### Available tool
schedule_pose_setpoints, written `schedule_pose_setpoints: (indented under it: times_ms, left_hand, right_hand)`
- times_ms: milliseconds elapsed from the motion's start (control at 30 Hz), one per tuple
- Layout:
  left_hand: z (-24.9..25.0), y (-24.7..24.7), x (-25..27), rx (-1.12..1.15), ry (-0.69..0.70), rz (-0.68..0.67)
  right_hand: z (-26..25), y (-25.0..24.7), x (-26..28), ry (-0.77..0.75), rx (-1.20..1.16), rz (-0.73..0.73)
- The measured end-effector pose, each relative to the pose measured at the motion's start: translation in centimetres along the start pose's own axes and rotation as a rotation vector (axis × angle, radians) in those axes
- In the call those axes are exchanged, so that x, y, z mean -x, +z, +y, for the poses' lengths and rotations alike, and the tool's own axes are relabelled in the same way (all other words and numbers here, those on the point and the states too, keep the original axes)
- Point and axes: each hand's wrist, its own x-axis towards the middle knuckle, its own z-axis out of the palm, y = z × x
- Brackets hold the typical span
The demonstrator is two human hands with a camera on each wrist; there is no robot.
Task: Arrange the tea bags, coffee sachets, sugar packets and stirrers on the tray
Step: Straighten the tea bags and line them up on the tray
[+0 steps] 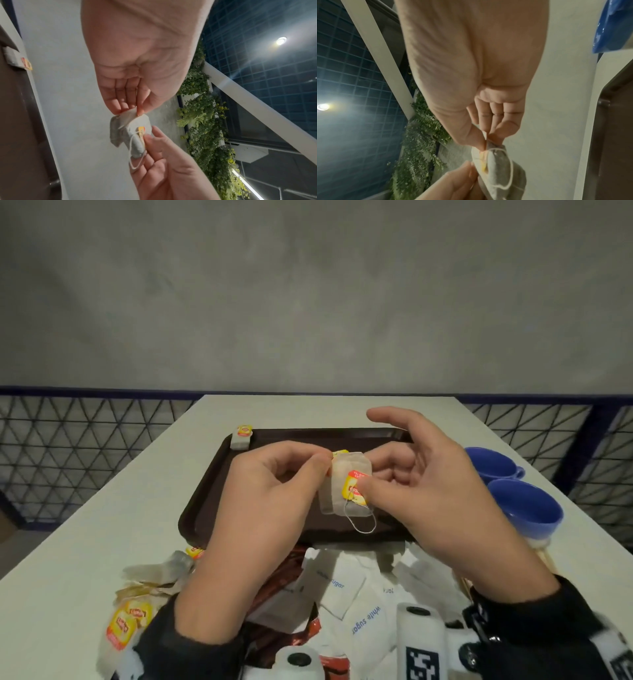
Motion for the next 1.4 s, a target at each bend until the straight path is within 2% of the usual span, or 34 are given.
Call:
schedule_pose_setpoints:
  times_ms: [200,400,567,667,800,1067,1233,1400]
  left_hand:
    - [-0.4,0.2,0.3,-0.037,0.04,0.047]
    - [0.2,0.4,0.7,0.08,0.07,-0.024]
    - [-0.3,0.7,0.6,0.093,0.128,0.151]
    - [-0.3,0.7,0.5,0.123,0.139,0.27]
    - [-0.5,0.3,0.1,0.267,0.067,0.373]
    - [-0.4,0.0,-0.5,0.725,-0.12,0.402]
    - [-0.5,-0.1,-0.6,0.81,-0.154,0.411]
    - [-0.8,0.0,-0.6,0.758,-0.143,0.452]
  right_hand:
    - [0.0,-0.1,0.1,-0.013,-0.126,0.019]
    - [0.4,0.2,0.1,-0.017,-0.204,-0.01]
    - [0.6,0.6,0.0,0.006,-0.188,0.049]
    - [0.8,0.9,0.1,0.045,-0.223,0.035]
    - [0.8,0.8,0.2,0.134,-0.262,-0.028]
    - [1.7,1.4,0.3,0.332,-0.248,-0.182]
    - [1.8,1.5,-0.1,0.413,-0.329,-0.155]
    - [1.7,1.4,-0.4,0.41,-0.551,-0.006]
